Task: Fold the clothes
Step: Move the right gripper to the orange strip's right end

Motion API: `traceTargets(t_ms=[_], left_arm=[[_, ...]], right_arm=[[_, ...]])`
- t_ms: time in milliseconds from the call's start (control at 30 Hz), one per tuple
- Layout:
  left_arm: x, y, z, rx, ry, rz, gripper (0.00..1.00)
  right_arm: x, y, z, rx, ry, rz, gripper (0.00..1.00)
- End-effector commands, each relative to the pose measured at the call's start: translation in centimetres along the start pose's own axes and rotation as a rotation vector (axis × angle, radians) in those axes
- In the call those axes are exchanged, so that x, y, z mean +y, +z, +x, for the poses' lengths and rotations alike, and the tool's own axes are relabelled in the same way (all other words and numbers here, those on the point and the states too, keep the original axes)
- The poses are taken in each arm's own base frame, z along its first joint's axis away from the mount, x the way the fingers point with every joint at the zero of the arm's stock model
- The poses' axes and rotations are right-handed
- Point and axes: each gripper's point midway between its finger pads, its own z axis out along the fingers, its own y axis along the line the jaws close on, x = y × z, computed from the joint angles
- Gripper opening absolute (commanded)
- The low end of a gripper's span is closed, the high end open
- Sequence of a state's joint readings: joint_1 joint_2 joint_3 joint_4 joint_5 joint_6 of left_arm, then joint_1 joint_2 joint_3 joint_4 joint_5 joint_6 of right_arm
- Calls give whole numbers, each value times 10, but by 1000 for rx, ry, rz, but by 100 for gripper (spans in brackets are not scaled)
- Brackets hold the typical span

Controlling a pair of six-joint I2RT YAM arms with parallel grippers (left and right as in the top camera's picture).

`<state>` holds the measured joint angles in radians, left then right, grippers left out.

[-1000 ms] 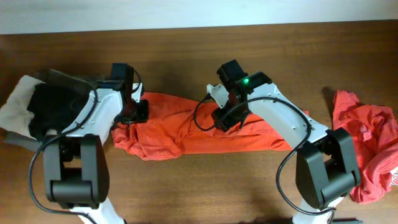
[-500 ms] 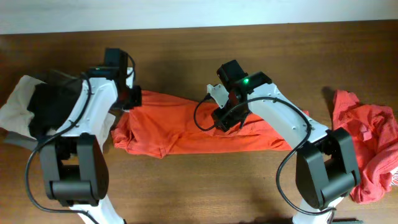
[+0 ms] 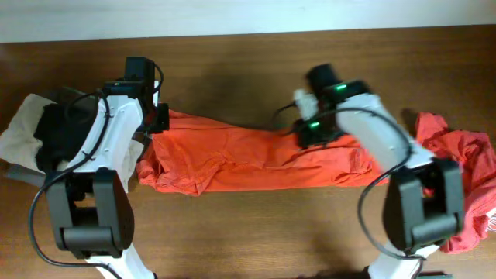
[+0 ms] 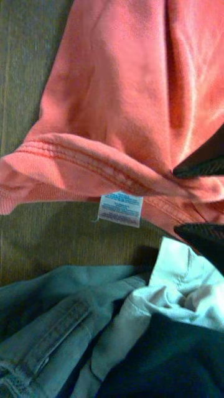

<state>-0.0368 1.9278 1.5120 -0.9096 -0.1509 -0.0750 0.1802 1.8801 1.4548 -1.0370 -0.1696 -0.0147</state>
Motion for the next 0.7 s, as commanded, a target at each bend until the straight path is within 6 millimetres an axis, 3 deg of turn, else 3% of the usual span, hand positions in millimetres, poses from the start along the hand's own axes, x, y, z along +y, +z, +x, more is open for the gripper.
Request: traceTargets(t_ms=[0, 100, 167, 300, 400, 500, 667], left_arm=[[8, -6, -4, -17, -8, -22, 36], [5, -6, -3, -14, -8, -6, 51], [-6, -7, -2, -9, -7, 56, 52], [-26, -9, 0, 2, -6, 175, 50], [-34, -6, 6, 20, -5, 219, 38], [-40, 4, 18, 43, 34, 238, 33], [-56, 26, 39, 65, 63, 266, 31]], right_arm=[[-45, -41, 4, -79, 205, -30, 70], [-82, -47, 24, -41, 387, -43, 72], [-105, -52, 40, -16, 480, -53, 71], [-122, -52, 50, -10, 548, -52, 71], [-132, -47, 56, -11, 610, -52, 71], [-136, -38, 58, -15, 645, -67, 71], [-123, -19, 57, -14, 656, -163, 62]])
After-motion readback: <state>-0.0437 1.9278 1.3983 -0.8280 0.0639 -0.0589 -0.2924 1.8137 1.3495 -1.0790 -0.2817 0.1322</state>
